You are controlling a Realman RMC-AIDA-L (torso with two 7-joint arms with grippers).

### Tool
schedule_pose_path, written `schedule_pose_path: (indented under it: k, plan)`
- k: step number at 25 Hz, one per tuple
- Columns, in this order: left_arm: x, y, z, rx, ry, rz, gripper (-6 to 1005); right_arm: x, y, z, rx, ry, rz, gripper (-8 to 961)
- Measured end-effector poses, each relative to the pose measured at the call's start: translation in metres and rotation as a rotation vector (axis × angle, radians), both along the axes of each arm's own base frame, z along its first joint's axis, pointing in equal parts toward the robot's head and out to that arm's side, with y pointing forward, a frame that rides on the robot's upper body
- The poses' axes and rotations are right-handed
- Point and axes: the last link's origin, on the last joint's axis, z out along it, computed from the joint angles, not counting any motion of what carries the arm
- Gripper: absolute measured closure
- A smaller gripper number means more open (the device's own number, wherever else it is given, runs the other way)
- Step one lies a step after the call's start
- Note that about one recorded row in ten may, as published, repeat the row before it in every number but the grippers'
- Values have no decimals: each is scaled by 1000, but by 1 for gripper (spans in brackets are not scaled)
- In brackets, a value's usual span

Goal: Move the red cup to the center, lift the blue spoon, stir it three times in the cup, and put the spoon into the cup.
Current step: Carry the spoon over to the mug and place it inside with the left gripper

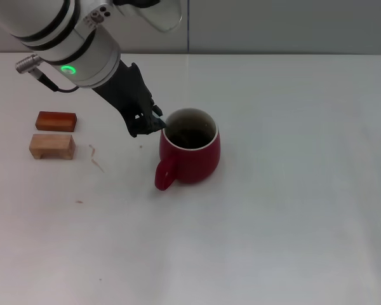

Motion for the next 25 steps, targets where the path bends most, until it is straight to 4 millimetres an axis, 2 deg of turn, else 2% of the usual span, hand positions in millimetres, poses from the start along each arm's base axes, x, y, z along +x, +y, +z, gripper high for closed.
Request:
schedule_pose_path:
  k: [12, 25]
  plan:
    - [2, -3, 2, -8, 22, -17, 836, 2, -3, -1, -1, 3, -6, 192]
    - [14, -9, -7, -50, -37, -49, 837, 1, -4, -1, 4, 4, -2, 191]
